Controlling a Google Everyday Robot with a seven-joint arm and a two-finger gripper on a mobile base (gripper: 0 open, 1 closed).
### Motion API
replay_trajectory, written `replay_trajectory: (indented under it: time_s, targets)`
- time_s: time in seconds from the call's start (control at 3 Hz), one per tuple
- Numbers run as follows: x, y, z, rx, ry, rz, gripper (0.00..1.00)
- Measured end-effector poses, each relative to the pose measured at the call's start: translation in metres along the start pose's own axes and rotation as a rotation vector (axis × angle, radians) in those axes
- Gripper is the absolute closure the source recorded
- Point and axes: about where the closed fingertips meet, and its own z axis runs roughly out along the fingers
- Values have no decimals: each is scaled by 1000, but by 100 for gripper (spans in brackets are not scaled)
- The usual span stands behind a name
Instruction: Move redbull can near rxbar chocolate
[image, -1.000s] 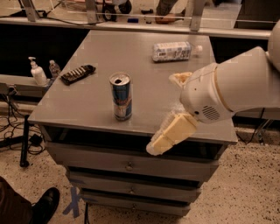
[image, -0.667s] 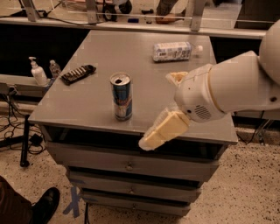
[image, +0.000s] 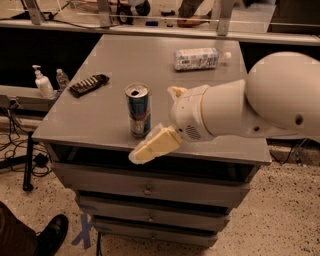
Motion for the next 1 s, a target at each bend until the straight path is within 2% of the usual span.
replay_trajectory:
  time_s: [0.67,1.0]
  targets:
    - [11,-27,54,41,-88,27,0]
    - [7,-43,78,68,-116,64,18]
